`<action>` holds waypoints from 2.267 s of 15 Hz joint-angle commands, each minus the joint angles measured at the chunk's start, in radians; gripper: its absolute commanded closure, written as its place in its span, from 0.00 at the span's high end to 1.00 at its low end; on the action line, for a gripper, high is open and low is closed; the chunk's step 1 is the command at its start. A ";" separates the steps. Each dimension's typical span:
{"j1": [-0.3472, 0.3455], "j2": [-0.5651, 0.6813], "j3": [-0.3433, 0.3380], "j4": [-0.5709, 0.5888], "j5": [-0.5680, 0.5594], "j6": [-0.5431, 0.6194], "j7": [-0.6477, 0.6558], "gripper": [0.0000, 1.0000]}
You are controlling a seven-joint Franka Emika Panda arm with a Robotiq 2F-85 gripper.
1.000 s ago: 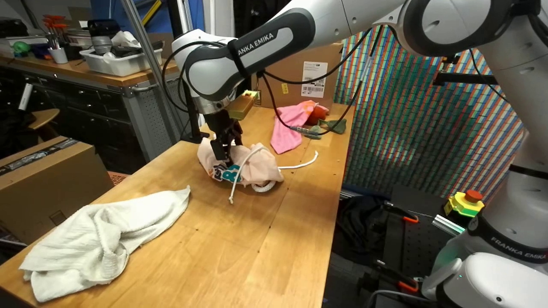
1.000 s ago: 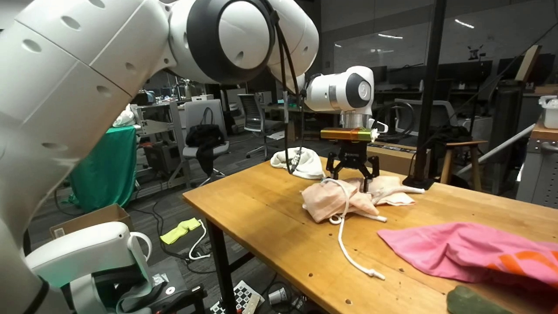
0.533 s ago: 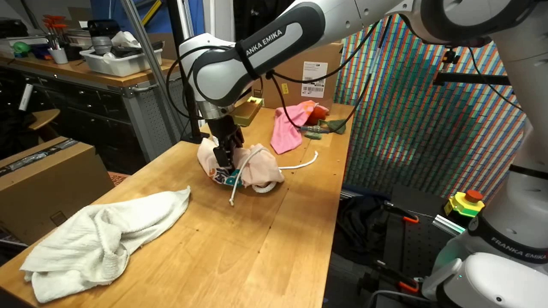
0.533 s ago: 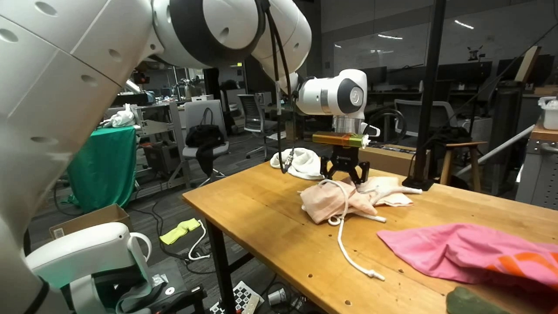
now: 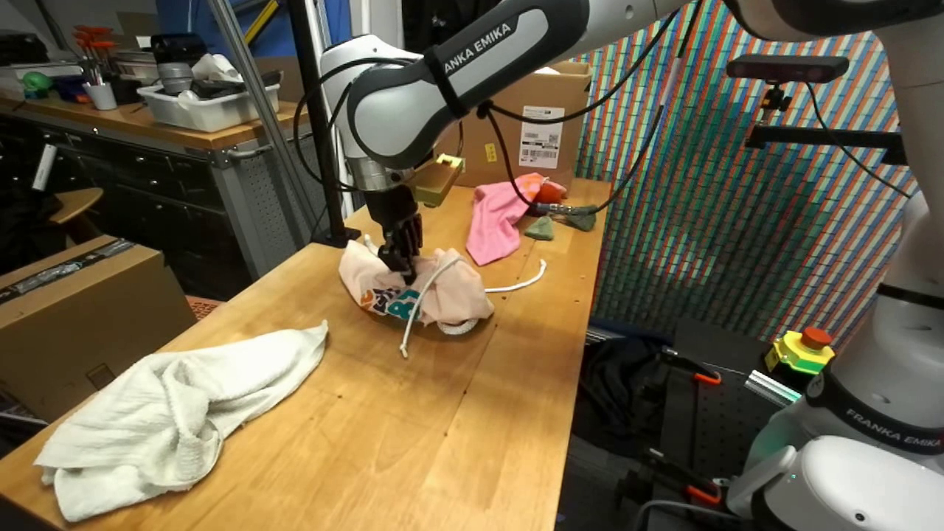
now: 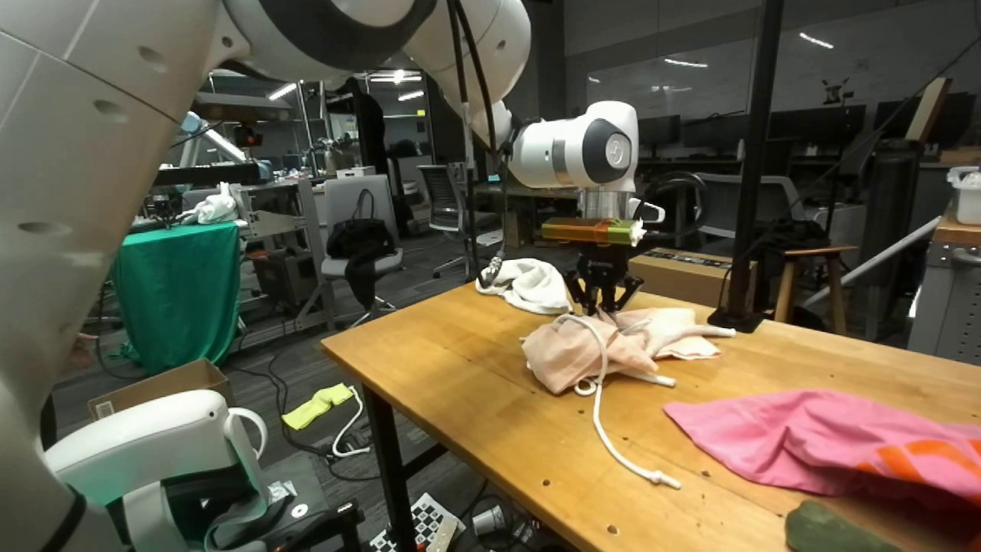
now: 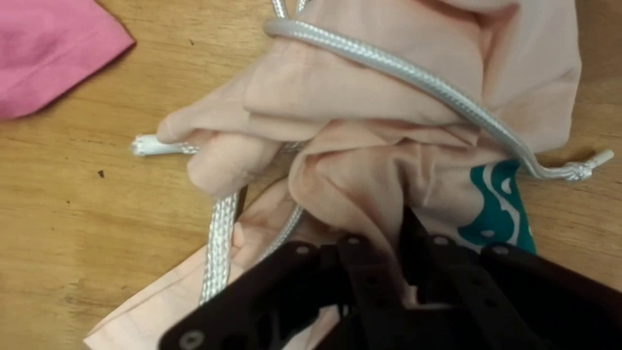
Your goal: Spread and clothes on the table
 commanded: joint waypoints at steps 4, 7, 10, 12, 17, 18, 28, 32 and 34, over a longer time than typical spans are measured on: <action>0.011 -0.159 -0.046 -0.155 -0.003 0.139 0.032 0.06; 0.006 -0.252 -0.066 -0.220 -0.010 0.233 0.059 0.06; 0.001 -0.351 -0.092 -0.271 -0.013 0.329 0.110 0.06; -0.010 -0.417 -0.110 -0.299 -0.008 0.379 0.139 0.06; -0.032 -0.548 -0.151 -0.320 -0.027 0.463 0.248 0.05; -0.037 -0.569 -0.156 -0.318 -0.035 0.471 0.271 0.05; -0.074 -0.655 -0.144 -0.274 -0.159 0.518 0.501 0.05; -0.084 -0.660 -0.137 -0.242 -0.212 0.539 0.611 0.05; -0.084 -0.666 -0.134 -0.223 -0.229 0.520 0.640 0.05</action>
